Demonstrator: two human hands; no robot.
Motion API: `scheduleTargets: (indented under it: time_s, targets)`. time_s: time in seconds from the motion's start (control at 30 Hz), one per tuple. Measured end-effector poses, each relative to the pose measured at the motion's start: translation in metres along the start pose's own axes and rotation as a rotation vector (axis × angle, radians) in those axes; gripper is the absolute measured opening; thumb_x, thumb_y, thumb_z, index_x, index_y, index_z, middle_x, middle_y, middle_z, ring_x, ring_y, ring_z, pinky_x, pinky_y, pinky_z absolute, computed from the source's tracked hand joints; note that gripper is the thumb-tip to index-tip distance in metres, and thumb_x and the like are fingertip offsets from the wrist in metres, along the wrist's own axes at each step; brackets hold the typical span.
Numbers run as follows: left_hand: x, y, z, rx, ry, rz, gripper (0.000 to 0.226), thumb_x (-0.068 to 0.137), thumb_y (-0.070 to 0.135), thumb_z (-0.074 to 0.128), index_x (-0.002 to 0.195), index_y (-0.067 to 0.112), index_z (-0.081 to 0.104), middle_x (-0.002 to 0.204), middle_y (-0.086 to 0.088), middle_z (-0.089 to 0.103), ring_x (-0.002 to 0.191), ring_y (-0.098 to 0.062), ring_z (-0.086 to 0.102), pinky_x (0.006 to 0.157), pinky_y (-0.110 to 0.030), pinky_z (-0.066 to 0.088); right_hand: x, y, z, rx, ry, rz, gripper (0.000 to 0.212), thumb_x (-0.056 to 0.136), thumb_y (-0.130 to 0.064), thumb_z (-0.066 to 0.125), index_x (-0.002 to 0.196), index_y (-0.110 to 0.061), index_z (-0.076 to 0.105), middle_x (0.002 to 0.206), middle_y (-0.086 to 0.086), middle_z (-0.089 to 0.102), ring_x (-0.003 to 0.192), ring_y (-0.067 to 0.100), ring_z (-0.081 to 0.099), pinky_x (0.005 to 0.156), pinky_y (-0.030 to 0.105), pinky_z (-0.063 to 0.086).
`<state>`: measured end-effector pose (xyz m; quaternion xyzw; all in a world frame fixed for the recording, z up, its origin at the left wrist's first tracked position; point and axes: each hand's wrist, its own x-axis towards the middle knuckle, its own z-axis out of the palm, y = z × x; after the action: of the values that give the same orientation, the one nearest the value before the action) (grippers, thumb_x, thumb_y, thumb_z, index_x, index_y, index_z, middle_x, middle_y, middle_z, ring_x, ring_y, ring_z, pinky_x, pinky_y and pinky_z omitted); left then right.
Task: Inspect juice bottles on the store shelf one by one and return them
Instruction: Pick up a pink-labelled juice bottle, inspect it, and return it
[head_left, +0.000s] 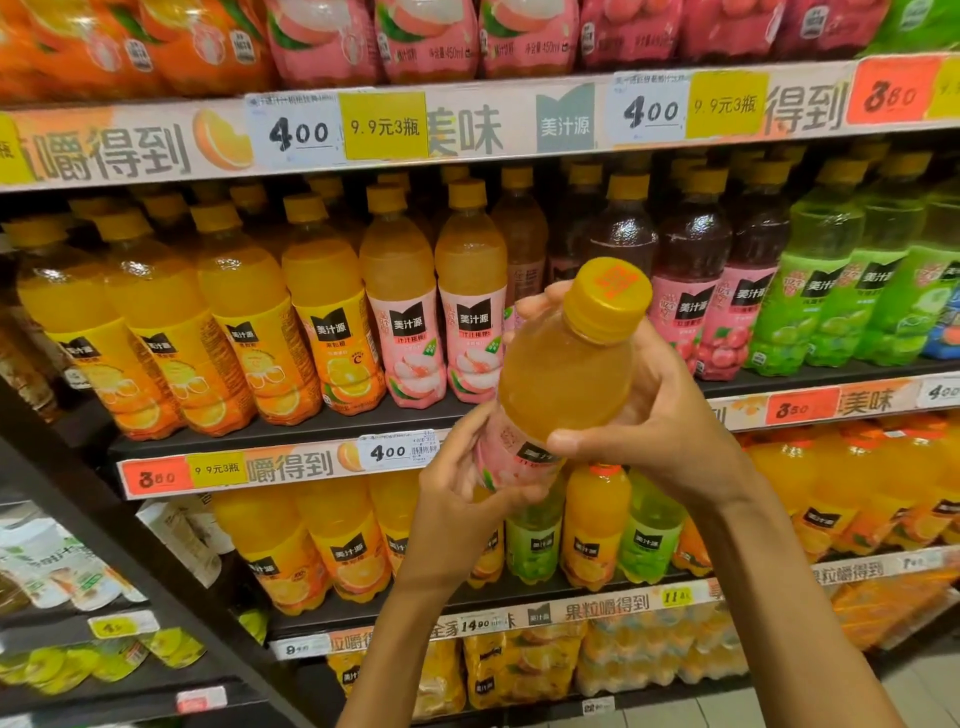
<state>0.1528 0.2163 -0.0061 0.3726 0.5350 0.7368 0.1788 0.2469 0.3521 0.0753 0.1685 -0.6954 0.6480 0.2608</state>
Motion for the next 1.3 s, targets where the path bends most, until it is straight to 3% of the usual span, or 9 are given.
scheduleTargets:
  time_s: [0.13, 0.27, 0.43, 0.53, 0.63, 0.8, 0.9, 1.1, 1.3]
  targets:
    - [-0.005, 0.003, -0.003, -0.02, -0.093, -0.034, 0.075, 0.059, 0.033, 0.087, 0.122, 0.01, 0.055, 0.116, -0.004, 0.068, 0.111, -0.019, 0.063, 0.086, -0.022, 0.051, 0.006, 0.002, -0.001, 0.076, 0.023, 0.038, 0.074, 0.069, -0.023, 0.081, 0.134, -0.022, 0.045, 0.128, -0.001, 0.061, 0.12, 0.022, 0.058, 0.092, 0.034, 0.051]
    - [-0.01, 0.003, -0.005, -0.006, -0.158, -0.082, 0.058, 0.068, 0.043, 0.078, 0.116, 0.016, 0.061, 0.106, 0.003, 0.072, 0.102, -0.012, 0.067, 0.08, -0.019, 0.052, 0.012, 0.01, 0.0, 0.294, 0.1, 0.164, 0.09, 0.061, -0.049, 0.085, 0.134, -0.014, 0.048, 0.128, 0.016, 0.061, 0.114, 0.035, 0.06, 0.094, 0.05, 0.05]
    - [-0.01, 0.0, 0.007, 0.009, -0.104, -0.064, 0.066, 0.077, 0.047, 0.07, 0.129, 0.014, 0.047, 0.122, 0.001, 0.065, 0.114, -0.01, 0.06, 0.088, -0.02, 0.05, 0.018, 0.011, 0.011, 0.156, 0.34, 0.144, 0.045, 0.077, -0.036, 0.077, 0.115, -0.018, 0.061, 0.1, -0.004, 0.071, 0.094, 0.011, 0.068, 0.076, 0.023, 0.053]
    - [-0.007, -0.006, 0.018, 0.1, -0.025, -0.026, 0.071, 0.068, 0.032, 0.073, 0.129, 0.011, 0.044, 0.114, 0.0, 0.065, 0.107, -0.012, 0.063, 0.082, -0.023, 0.053, 0.022, 0.012, 0.019, 0.022, 0.443, 0.18, 0.049, 0.08, -0.039, 0.066, 0.123, -0.018, 0.057, 0.111, 0.001, 0.07, 0.102, 0.015, 0.067, 0.082, 0.026, 0.053]
    - [-0.002, -0.009, 0.014, 0.107, 0.025, -0.029, 0.064, 0.058, 0.046, 0.079, 0.111, 0.018, 0.057, 0.097, 0.003, 0.072, 0.089, -0.012, 0.068, 0.071, -0.026, 0.055, 0.022, 0.01, 0.015, 0.109, 0.369, 0.219, 0.054, 0.086, -0.044, 0.057, 0.132, -0.016, 0.053, 0.121, 0.001, 0.067, 0.112, 0.015, 0.064, 0.088, 0.027, 0.051]
    - [-0.002, -0.01, 0.004, -0.382, -0.228, -0.317, 0.084, 0.053, 0.062, 0.081, 0.113, 0.008, 0.06, 0.093, -0.011, 0.07, 0.078, -0.025, 0.068, 0.068, -0.034, 0.056, 0.021, 0.01, 0.001, 0.292, 0.303, 0.283, 0.051, 0.09, -0.032, 0.055, 0.135, -0.01, 0.05, 0.123, 0.009, 0.065, 0.116, 0.023, 0.06, 0.096, 0.037, 0.051]
    - [0.001, -0.012, 0.007, -0.411, -0.326, -0.321, 0.075, 0.065, 0.063, 0.073, 0.114, 0.008, 0.062, 0.095, -0.013, 0.07, 0.078, -0.026, 0.069, 0.07, -0.035, 0.056, 0.022, 0.016, 0.001, 0.339, 0.322, 0.287, 0.049, 0.087, -0.027, 0.059, 0.131, -0.008, 0.051, 0.114, 0.011, 0.067, 0.109, 0.023, 0.063, 0.092, 0.034, 0.053]
    - [0.022, -0.009, 0.009, 0.053, -0.065, -0.071, 0.051, 0.077, 0.048, 0.06, 0.123, 0.027, 0.055, 0.119, 0.005, 0.066, 0.111, -0.01, 0.061, 0.088, -0.024, 0.051, 0.026, 0.011, -0.006, 0.068, 0.481, 0.082, 0.055, 0.082, -0.02, 0.069, 0.132, -0.018, 0.047, 0.115, -0.001, 0.068, 0.108, 0.015, 0.064, 0.087, 0.027, 0.051]
    - [0.04, -0.024, 0.027, 0.564, 0.147, 0.196, 0.06, 0.072, 0.046, 0.067, 0.126, 0.029, 0.047, 0.12, 0.017, 0.052, 0.114, 0.003, 0.049, 0.094, -0.015, 0.043, 0.033, 0.022, -0.005, -0.214, 0.488, -0.037, 0.059, 0.082, -0.023, 0.07, 0.132, -0.03, 0.04, 0.137, 0.004, 0.05, 0.123, 0.014, 0.054, 0.094, 0.026, 0.049]
